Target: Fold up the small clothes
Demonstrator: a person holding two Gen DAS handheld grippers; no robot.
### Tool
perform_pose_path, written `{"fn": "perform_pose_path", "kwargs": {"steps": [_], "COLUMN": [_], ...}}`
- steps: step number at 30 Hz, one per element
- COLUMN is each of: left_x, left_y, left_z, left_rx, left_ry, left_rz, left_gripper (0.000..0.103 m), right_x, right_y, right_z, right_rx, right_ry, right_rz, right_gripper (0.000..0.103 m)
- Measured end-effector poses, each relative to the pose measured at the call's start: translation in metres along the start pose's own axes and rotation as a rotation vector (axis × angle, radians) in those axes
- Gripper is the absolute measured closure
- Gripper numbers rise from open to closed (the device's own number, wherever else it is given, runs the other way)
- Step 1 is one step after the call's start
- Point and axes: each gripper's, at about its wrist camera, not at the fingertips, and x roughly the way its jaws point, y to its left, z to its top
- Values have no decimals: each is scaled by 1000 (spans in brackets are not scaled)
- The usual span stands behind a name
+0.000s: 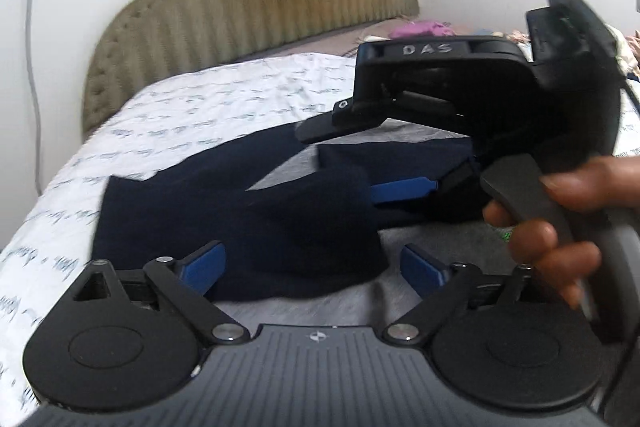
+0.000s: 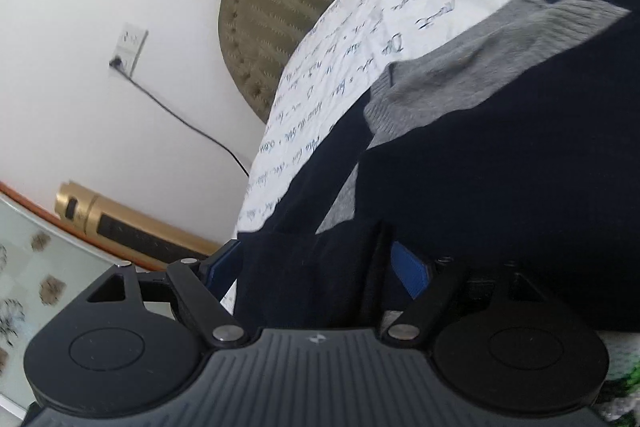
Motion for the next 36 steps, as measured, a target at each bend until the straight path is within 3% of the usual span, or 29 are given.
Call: {"fn": "perform_pose_path", "kwargs": {"steps": [1,6,9,15,23,30,36], "left_x": [-2,-5,-8,-8,-7,-5,-5], "left_y": [3,11,18,30,38,45,40], "left_z": [-3,-12,-12,-13,-17,-18,-20], "left_rx": [-7,10,7,2,-48,-60,-49], "left_ry": [3,32,22,31,78,95,108], "left_rz": [9,46,85,116,99,107,109], "left_gripper": [6,6,6,6,6,6,5], "right_x": [4,18,11,-32,-84,-91,-91], "right_y": [3,5,7,24,-4,-19,-25], "right_z": [0,0,-1,11,35,36,44], "right_rx": [-13,-4,-32,-145,-109,-143,-166], "right_ry": [1,5,-19,-120,-197,-215,-251], "right_rz": [-14,-89,-123,-193,-263,-386,-441], "right_gripper": [29,92,97,97,97,97,97]}}
